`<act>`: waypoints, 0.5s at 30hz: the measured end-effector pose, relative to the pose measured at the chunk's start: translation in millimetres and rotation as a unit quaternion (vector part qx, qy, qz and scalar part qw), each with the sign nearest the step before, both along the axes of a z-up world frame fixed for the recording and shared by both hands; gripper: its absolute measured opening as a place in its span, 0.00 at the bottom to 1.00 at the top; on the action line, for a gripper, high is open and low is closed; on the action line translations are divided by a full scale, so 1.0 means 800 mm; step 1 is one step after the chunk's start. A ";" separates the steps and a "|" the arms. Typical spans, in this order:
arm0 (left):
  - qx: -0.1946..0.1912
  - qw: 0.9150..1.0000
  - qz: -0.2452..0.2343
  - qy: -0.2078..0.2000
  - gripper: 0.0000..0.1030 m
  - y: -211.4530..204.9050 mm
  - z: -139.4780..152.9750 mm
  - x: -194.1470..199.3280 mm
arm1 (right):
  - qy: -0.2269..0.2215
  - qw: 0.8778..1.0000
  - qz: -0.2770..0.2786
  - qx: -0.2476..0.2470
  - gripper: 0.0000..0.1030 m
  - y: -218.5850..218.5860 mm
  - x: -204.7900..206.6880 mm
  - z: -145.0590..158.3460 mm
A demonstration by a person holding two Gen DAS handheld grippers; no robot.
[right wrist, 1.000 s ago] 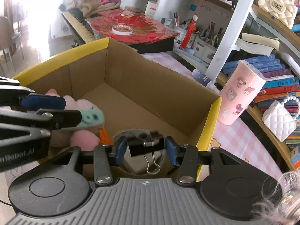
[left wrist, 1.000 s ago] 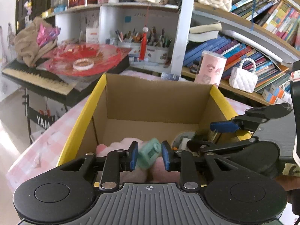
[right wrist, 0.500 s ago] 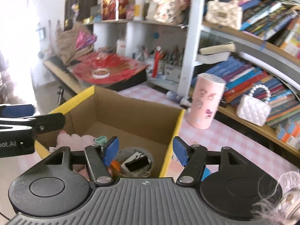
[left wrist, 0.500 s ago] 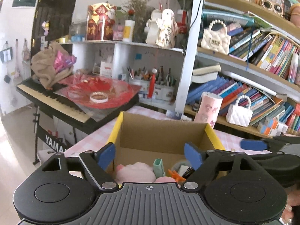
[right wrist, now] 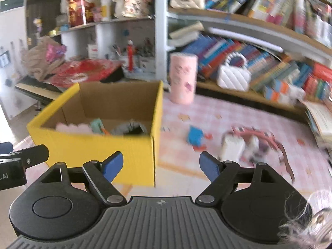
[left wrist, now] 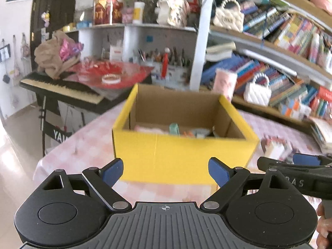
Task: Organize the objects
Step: 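Withdraw both tools from the box toward the charger and toy car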
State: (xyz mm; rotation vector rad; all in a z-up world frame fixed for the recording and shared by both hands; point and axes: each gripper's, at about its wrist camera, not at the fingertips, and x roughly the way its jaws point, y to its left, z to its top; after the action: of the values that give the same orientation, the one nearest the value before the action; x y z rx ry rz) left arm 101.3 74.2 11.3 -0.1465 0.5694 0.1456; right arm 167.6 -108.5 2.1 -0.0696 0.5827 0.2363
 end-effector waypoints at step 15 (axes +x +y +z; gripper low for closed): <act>0.007 0.998 -0.046 0.036 0.89 -0.005 -0.016 -0.060 | 0.028 0.998 -0.044 -0.023 0.88 0.000 -0.088 -0.020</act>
State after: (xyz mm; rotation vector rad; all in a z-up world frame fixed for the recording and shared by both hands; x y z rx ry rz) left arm 53.6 70.5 -1.4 -0.1006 0.6450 0.0657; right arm 96.9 -108.8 -13.6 -0.0808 0.6455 0.1391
